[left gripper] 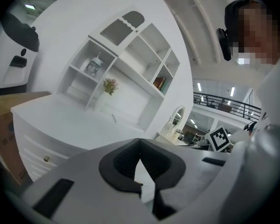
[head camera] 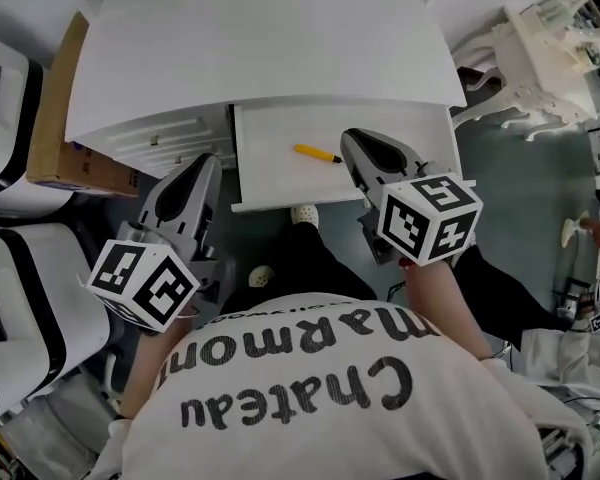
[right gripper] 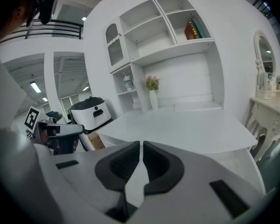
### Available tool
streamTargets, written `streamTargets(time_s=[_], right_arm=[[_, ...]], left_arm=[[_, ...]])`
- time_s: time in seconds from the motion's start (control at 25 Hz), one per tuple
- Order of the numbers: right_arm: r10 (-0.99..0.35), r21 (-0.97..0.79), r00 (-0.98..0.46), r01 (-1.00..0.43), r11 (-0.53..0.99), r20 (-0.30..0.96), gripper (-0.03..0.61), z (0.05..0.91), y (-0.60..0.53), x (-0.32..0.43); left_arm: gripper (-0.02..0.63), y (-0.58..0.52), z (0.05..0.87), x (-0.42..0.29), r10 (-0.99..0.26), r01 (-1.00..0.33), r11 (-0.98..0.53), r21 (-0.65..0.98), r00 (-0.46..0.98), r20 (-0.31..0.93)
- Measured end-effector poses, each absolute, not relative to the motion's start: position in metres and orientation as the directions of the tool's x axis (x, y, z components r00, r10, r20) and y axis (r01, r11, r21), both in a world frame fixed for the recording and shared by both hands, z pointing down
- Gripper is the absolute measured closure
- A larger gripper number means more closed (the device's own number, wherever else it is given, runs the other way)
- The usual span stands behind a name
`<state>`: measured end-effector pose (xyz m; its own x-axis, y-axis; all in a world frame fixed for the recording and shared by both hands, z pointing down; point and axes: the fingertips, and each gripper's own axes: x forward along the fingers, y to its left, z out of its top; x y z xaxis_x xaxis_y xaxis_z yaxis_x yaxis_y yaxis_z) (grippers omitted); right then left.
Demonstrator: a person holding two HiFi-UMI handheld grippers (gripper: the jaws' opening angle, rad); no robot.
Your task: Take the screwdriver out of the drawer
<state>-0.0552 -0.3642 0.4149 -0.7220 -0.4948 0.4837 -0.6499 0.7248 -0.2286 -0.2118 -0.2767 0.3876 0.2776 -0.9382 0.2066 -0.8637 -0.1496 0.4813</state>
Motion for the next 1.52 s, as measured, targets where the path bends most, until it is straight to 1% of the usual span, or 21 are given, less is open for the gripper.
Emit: streamTargets(time_s=[0.24,0.48,0.6,0.8,0.92,1.0,1.2,1.24,1.28,1.32,1.36,1.52], right_arm=[[-0.394,-0.219,-0.768,-0.556,0.802,0.506,0.538,0.417,-0.416,-0.088],[-0.152,-0.261,-0.784,-0.374,0.89,0.602,0.538,0.461,-0.428,-0.12],[-0.055,-0.244,-0.715,-0.309,0.919,0.697,0.538,0.503,-0.422,-0.125],[0.079,-0.201,-0.527,-0.178,0.963,0.846,0.538,0.579,-0.403,-0.11],[0.096,-0.149,-0.397,-0.106,0.983,0.913,0.538,0.616,-0.398,-0.091],[0.092,-0.124,-0.34,-0.072,0.99,0.936,0.538,0.633,-0.397,-0.081],[0.138,-0.167,-0.295,-0.075,0.983,0.946,0.532,0.658,-0.391,-0.071],[0.137,-0.166,-0.29,-0.077,0.983,0.947,0.526,0.661,-0.391,-0.07],[0.134,-0.163,-0.285,-0.079,0.983,0.949,0.505,0.664,-0.392,-0.07],[0.132,-0.161,-0.279,-0.084,0.983,0.951,0.451,0.667,-0.393,-0.069],[0.132,-0.162,-0.273,-0.09,0.983,0.953,0.423,0.669,-0.393,-0.069],[0.141,-0.172,-0.259,-0.105,0.979,0.956,0.423,0.677,-0.392,-0.068]], left_arm=[[0.592,-0.31,0.385,-0.236,-0.963,-0.881,-0.044,0.471,0.163,0.215],[0.594,-0.338,0.401,-0.249,-0.963,-0.866,0.055,0.496,0.085,0.255],[0.594,-0.346,0.407,-0.255,-0.962,-0.857,0.09,0.508,0.057,0.267],[0.594,-0.347,0.418,-0.265,-0.956,-0.84,0.145,0.522,0.018,0.294],[0.592,-0.346,0.426,-0.267,-0.952,-0.832,0.167,0.53,0.005,0.307],[0.594,-0.344,0.43,-0.268,-0.949,-0.827,0.18,0.533,-0.003,0.316],[0.594,-0.337,0.439,-0.273,-0.942,-0.818,0.21,0.535,-0.023,0.335],[0.594,-0.336,0.44,-0.274,-0.941,-0.816,0.215,0.536,-0.027,0.336],[0.593,-0.335,0.441,-0.275,-0.941,-0.815,0.218,0.537,-0.03,0.337],[0.594,-0.334,0.442,-0.276,-0.941,-0.814,0.221,0.538,-0.033,0.337],[0.592,-0.334,0.444,-0.276,-0.941,-0.812,0.223,0.539,-0.034,0.338],[0.594,-0.333,0.446,-0.278,-0.939,-0.809,0.225,0.543,-0.031,0.343]])
